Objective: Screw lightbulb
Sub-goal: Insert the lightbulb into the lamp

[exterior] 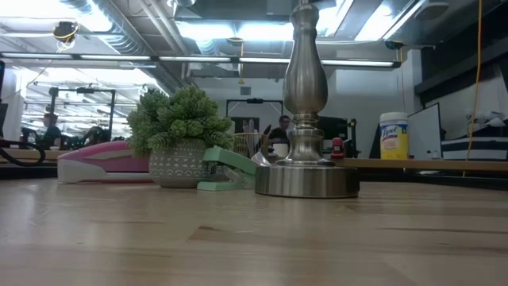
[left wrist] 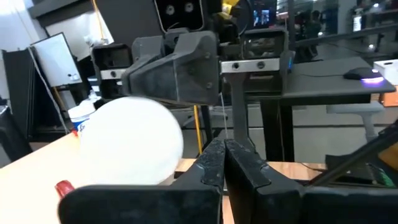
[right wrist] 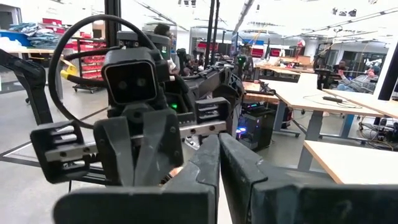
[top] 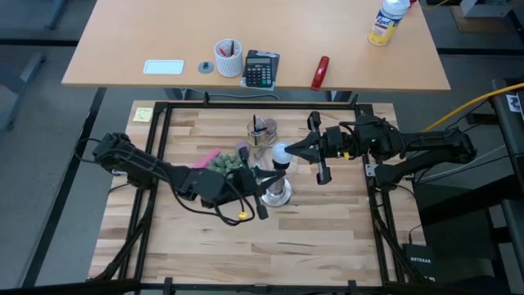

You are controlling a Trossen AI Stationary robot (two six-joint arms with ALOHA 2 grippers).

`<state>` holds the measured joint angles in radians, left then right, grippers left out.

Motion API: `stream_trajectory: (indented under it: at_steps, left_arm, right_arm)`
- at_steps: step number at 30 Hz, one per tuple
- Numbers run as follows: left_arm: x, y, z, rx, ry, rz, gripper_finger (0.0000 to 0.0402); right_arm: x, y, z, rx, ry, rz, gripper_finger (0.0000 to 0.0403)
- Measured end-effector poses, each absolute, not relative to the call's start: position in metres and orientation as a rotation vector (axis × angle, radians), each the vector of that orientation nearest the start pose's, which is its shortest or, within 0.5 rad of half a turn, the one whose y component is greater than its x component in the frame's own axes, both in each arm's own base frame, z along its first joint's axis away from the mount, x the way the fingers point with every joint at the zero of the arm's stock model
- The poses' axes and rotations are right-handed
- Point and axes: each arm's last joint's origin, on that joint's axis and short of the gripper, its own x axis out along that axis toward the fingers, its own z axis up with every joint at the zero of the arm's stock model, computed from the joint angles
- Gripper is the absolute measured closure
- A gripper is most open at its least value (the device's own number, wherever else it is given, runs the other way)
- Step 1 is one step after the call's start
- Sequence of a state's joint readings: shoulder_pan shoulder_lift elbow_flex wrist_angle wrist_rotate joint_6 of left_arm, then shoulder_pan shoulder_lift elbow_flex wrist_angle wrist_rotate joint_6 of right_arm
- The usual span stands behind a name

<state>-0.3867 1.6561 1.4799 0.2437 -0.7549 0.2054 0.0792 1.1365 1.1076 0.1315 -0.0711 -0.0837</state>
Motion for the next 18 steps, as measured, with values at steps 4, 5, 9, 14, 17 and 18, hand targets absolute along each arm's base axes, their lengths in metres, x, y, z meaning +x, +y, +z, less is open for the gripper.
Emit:
stream_trajectory:
  at_steps: [4,5,9,14,17,18]
  left_arm:
    - [0.3629,-0.1245,0.3878,0.171,-0.013,0.392,0.04]
    - [0.3628,-0.1244,0.3879,0.171,-0.014,0.396,0.04]
    - [0.3609,-0.1258,0.388,0.194,-0.002,0.454,0.04]
    - [0.3583,-0.1272,0.3879,0.206,0.014,0.538,0.04]
    - [0.3572,-0.1278,0.3879,0.212,0.021,0.569,0.04]
    - [0.357,-0.1276,0.3879,0.212,0.022,0.578,0.04]
  right_arm:
    - [0.2506,0.0219,0.4057,-0.083,-0.108,0.146,0.0386]
    - [0.2506,0.022,0.4058,-0.083,-0.108,0.146,0.0386]
    - [0.2506,0.022,0.4057,-0.083,-0.107,0.146,0.0386]
    - [0.2507,0.022,0.4055,-0.083,-0.105,0.146,0.0386]
    - [0.2507,0.022,0.4054,-0.083,-0.104,0.149,0.0386]
    - [0.2506,0.0223,0.4054,-0.083,-0.104,0.158,0.0386]
